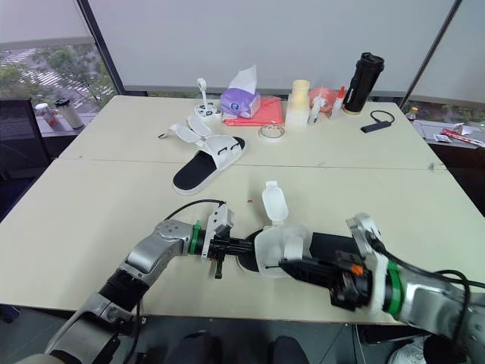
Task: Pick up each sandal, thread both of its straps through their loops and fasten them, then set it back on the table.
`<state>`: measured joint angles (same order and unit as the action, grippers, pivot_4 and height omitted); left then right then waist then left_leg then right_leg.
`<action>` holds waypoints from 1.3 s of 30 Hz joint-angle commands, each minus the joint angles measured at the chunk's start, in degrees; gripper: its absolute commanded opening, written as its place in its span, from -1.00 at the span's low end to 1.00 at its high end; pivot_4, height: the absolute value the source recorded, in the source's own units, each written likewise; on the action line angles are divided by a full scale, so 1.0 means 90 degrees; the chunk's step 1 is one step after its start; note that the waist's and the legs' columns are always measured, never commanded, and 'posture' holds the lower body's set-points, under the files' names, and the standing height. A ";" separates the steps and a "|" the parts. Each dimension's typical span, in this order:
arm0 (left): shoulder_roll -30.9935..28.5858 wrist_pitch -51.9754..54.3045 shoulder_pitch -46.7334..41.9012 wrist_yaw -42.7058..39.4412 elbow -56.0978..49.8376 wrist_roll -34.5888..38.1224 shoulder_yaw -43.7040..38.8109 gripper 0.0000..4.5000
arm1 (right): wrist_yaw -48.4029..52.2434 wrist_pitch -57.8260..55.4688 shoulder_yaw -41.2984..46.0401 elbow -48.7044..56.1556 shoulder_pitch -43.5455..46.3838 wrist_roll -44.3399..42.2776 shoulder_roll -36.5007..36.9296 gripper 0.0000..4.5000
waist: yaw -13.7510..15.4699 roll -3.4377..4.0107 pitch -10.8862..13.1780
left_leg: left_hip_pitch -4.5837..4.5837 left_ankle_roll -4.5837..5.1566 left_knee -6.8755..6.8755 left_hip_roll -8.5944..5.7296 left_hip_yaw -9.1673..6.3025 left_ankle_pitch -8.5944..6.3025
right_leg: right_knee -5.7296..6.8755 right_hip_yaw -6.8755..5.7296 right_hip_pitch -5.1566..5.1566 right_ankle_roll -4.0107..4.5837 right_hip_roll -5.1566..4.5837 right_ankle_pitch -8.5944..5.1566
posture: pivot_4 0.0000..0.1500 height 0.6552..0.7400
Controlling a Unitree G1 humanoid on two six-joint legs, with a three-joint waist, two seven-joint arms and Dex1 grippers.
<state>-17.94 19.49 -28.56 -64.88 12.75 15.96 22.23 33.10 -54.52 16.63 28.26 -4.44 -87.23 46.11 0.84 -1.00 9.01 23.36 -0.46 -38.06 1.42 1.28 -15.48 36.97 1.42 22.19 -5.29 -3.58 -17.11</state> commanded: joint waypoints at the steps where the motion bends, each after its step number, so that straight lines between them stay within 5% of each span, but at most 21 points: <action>1: -0.0051 0.0164 0.0182 0.0191 0.0322 -0.0410 0.0201 -1.00 | -0.0477 0.0089 -0.0206 -0.0699 0.0618 -0.0020 -0.0346 -0.98 | -0.0001 0.0003 -0.0001 | 0.0001 0.0000 0.0000 -0.0003 0.0001 0.0000 | 0.0000 0.0001 0.0001 0.0000 -0.0004 0.0000 | 1.00 1.00; 3: -0.0060 0.0168 0.0231 0.0206 0.0278 -0.0418 0.0200 -1.00 | -0.0633 0.0061 -0.0303 -0.0925 0.0890 0.0111 -0.0508 -0.98 | -0.0003 0.0006 -0.0003 | 0.0003 0.0000 0.0000 -0.0005 0.0000 0.0000 | 0.0001 0.0001 0.0003 0.0000 -0.0011 0.0000 | 1.00 1.00; 6: -0.0069 0.0214 0.0306 0.0251 0.0187 -0.0414 0.0180 -1.00 | -0.0897 0.0145 -0.0255 -0.1271 0.1202 0.0228 -0.0734 -0.55 | -0.0009 0.0007 -0.0004 | 0.0003 0.0000 0.0001 -0.0003 -0.0001 0.0000 | 0.0001 0.0002 0.0002 0.0000 -0.0015 0.0001 | 1.00 1.00; 12: -0.0099 0.0284 0.0443 0.0319 0.0009 -0.0397 0.0166 -1.00 | -0.1133 0.0273 0.0052 -0.1314 0.1533 0.0536 -0.0724 0.78 | -0.0016 0.0009 -0.0004 | 0.0006 0.0000 0.0007 -0.0003 -0.0001 0.0000 | 0.0000 0.0001 0.0006 0.0001 -0.0025 0.0001 | 1.00 1.00; 24: -0.0028 0.0291 0.0423 0.0327 0.0030 -0.0422 0.0211 -1.00 | -0.0050 0.0698 -0.0933 -0.2445 0.2964 0.3679 0.0174 0.78 | -0.0009 0.0018 -0.0006 | 0.0006 0.0000 0.0011 -0.0003 0.0001 -0.0001 | -0.0004 0.0001 0.0012 0.0004 -0.0029 0.0000 | 1.00 1.00; 37: 0.0049 0.0262 0.0483 0.0510 -0.0001 -0.0436 0.0113 -1.00 | 0.1171 -0.0437 -0.1290 -0.3431 0.3641 0.4074 0.0070 0.78 | -0.0012 0.0022 -0.0005 | 0.0011 -0.0001 0.0019 -0.0026 0.0001 -0.0001 | -0.0016 -0.0003 0.0011 0.0006 -0.0067 0.0001 | 1.00 1.00; 39: 0.0055 0.0260 0.0484 0.0525 0.0003 -0.0439 0.0101 -1.00 | 0.1199 -0.0553 -0.1308 -0.3440 0.3624 0.4161 0.0038 0.55 | -0.0018 0.0022 -0.0005 | 0.0012 -0.0001 0.0023 -0.0037 0.0002 -0.0001 | -0.0019 -0.0004 0.0012 0.0005 -0.0082 0.0001 | 1.00 1.00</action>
<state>-16.76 19.73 -25.89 -62.37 9.67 15.33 21.68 43.09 -58.95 4.34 -3.74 27.83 -50.21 46.49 0.68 -0.80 8.96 23.46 -0.47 -37.84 1.02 1.30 -15.49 36.79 1.38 22.29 -5.24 -4.40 -17.10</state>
